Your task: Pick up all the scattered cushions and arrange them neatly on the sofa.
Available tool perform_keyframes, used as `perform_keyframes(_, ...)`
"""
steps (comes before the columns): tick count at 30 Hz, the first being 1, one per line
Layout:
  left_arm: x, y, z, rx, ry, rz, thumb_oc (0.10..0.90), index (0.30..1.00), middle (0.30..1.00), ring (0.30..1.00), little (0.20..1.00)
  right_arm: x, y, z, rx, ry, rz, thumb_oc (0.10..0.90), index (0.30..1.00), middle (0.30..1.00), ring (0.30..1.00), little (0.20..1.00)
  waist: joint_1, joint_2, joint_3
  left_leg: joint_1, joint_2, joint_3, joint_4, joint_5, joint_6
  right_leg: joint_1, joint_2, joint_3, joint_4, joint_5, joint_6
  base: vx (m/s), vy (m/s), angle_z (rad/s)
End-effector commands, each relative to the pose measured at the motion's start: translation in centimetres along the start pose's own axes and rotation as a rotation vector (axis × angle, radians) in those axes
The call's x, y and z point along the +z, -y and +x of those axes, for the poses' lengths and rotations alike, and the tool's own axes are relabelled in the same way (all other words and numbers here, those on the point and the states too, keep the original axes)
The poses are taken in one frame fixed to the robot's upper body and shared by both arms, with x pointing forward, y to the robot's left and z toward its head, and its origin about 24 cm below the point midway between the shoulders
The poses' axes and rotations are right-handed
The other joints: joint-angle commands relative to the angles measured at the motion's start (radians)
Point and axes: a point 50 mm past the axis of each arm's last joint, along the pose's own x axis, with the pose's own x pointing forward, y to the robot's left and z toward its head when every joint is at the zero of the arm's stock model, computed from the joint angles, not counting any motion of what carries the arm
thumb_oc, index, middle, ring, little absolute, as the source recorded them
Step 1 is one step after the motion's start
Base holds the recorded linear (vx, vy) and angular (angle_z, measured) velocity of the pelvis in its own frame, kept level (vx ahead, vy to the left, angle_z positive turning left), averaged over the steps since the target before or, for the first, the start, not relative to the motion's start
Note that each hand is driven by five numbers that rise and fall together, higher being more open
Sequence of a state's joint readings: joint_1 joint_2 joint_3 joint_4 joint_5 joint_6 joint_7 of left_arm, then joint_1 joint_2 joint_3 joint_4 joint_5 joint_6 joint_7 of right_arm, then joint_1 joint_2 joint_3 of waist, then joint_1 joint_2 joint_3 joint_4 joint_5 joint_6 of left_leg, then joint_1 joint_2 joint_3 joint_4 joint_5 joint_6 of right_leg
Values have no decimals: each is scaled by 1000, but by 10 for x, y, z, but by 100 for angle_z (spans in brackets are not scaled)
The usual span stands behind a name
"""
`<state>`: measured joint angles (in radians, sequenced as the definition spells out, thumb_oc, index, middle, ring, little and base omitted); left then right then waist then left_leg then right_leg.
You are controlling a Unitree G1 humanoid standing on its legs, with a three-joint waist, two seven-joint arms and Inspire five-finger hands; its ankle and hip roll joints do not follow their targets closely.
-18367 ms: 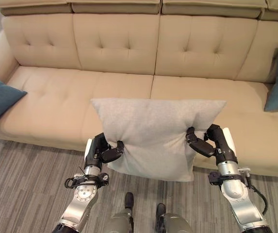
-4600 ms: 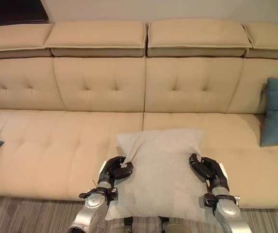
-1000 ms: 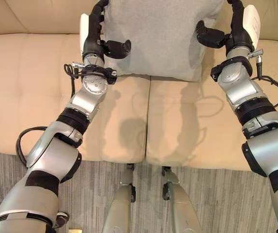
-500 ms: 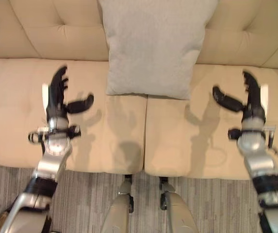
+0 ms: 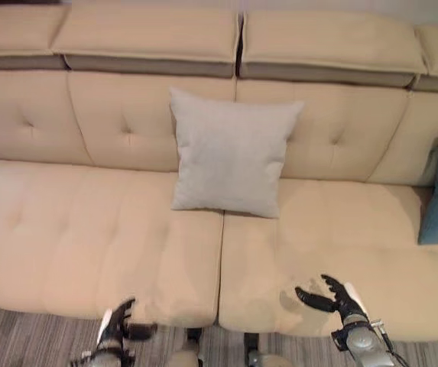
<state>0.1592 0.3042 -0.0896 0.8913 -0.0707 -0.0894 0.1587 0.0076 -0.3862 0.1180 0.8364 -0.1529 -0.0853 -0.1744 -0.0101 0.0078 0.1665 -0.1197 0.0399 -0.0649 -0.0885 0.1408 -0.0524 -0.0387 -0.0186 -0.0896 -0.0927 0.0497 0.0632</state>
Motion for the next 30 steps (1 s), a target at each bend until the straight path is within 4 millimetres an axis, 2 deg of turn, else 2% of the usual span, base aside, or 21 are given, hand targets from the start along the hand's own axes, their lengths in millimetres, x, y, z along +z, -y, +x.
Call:
perform_keyframes(1,28,-9,10,39,103,56,800,900,900,900,900,5,18,2,-82,51,7,800,900,900,900,900,19,-20,-57,-27,-14,30,21,-66,-10,-42,-8,-27,85,-112,17,-259,-97,31)
perform_keyframes(2,29,-4,13,46,89,58,800,900,900,900,900,0,15,4,-84,15,16,800,900,900,900,900,20,-24,-41,-82,-25,20,58,-60,-16,-58,-10,-38,73,-104,12,-340,-88,31)
perform_keyframes(5,37,-3,15,48,108,54,800,900,900,900,900,-2,15,6,-89,-10,13,800,900,900,900,900,19,-36,-30,-117,-47,22,121,-99,-6,-100,-22,-48,85,-89,10,-271,-37,35)
perform_keyframes(6,39,-2,16,50,114,58,800,900,900,900,900,-3,16,6,-92,-19,-1,800,900,900,900,900,15,-46,-29,-120,-61,22,178,-148,2,-122,-34,-52,89,-78,11,-217,5,20)
perform_keyframes(7,39,1,16,43,112,57,800,900,900,900,900,-9,17,6,-88,-48,-21,800,900,900,900,900,9,-53,-30,-91,-66,35,237,-208,9,-132,-43,-57,91,-68,10,-221,6,26)
perform_keyframes(9,37,4,16,32,103,56,800,900,900,900,900,-16,16,5,-80,-82,-39,800,900,900,900,900,-3,-54,-41,-44,-54,60,288,-244,10,-132,-48,-69,86,-57,8,-133,39,40)
perform_keyframes(10,37,4,16,32,103,56,800,900,900,900,900,-16,16,5,-80,-82,-39,800,900,900,900,900,-5,-55,-43,-47,-56,59,286,-241,10,-134,-50,-70,86,-56,8,-139,85,45)
perform_keyframes(11,38,7,16,24,102,57,800,900,900,900,900,-20,16,5,-76,-103,-49,800,900,900,900,900,-16,-52,-52,17,-39,82,305,-268,9,-131,-52,-86,84,-47,11,-75,54,34)
perform_keyframes(12,38,7,16,25,103,57,800,900,900,900,900,-20,16,5,-76,-102,-49,800,900,900,900,900,-18,-53,-54,15,-42,81,303,-264,9,-133,-54,-87,83,-45,11,-102,85,36)
perform_keyframes(14,43,13,17,0,119,102,800,900,900,900,900,-28,10,2,-56,-143,-63,800,900,900,900,900,-48,-35,-74,125,-27,135,204,-309,19,-161,-59,-127,97,-27,27,-127,124,45)
perform_keyframes(15,43,13,17,0,119,102,800,900,900,900,900,-28,10,3,-56,-143,-63,800,900,900,900,900,-49,-35,-74,126,-27,134,202,-309,19,-161,-59,-128,97,-27,28,-254,239,68)
perform_keyframes(16,49,14,19,2,134,115,800,900,900,900,900,-28,6,4,-47,-160,-77,800,900,900,900,900,-47,-36,-64,137,-50,110,136,-309,30,-187,-66,-128,112,6,43,-165,149,51)
perform_keyframes(18,52,14,20,6,136,120,800,900,900,900,900,-27,-2,4,-23,-168,-84,800,900,900,900,900,-48,-46,-62,130,-74,87,102,-297,43,-209,-76,-121,117,29,57,-252,179,34)
perform_keyframes(21,52,11,21,20,130,114,800,900,900,900,900,-25,-7,4,-8,-176,-94,800,900,900,900,900,-42,-53,-56,128,-81,77,78,-284,50,-222,-82,-115,122,36,66,-210,96,15)
perform_keyframes(23,55,4,24,47,121,118,800,900,900,900,900,-18,-13,7,0,-168,-73,800,900,900,900,900,-40,-60,-33,96,-82,56,80,-256,60,-254,-72,-14,168,30,90,-250,44,19)
perform_keyframes(24,55,4,24,48,121,118,800,900,900,900,900,-18,-13,7,0,-168,-73,800,900,900,900,900,-40,-60,-34,95,-83,56,80,-255,60,-255,-72,-14,169,30,90,-140,19,41)
perform_keyframes(25,55,3,24,51,115,123,800,900,900,900,900,-19,-14,6,0,-173,-60,800,900,900,900,900,-42,-59,-31,85,-86,39,83,-249,64,-256,-58,43,189,20,94,-114,8,51)
perform_keyframes(27,45,1,24,56,79,147,800,900,900,900,900,-26,-19,2,12,-201,-41,800,900,900,900,900,-36,-62,-29,51,-94,-10,101,-226,68,-211,-38,130,240,-23,77,-195,-5,73)
perform_keyframes(28,45,1,24,56,79,147,800,900,900,900,900,-27,-19,2,12,-201,-41,800,900,900,900,900,-36,-62,-30,50,-94,-10,101,-226,68,-212,-38,130,240,-22,77,-206,-52,95)
perform_keyframes(29,34,-4,22,67,36,154,800,900,900,900,900,-33,-23,-2,23,-222,-24,800,900,900,900,900,-24,-64,-37,19,-100,-56,111,-206,66,-168,-19,181,287,-72,65,-95,-43,90)
perform_keyframes(30,34,-4,22,67,36,154,800,900,900,900,900,-33,-23,-2,23,-222,-24,800,900,900,900,900,-25,-64,-40,16,-101,-57,111,-204,66,-171,-19,180,285,-70,66,-138,-80,83)
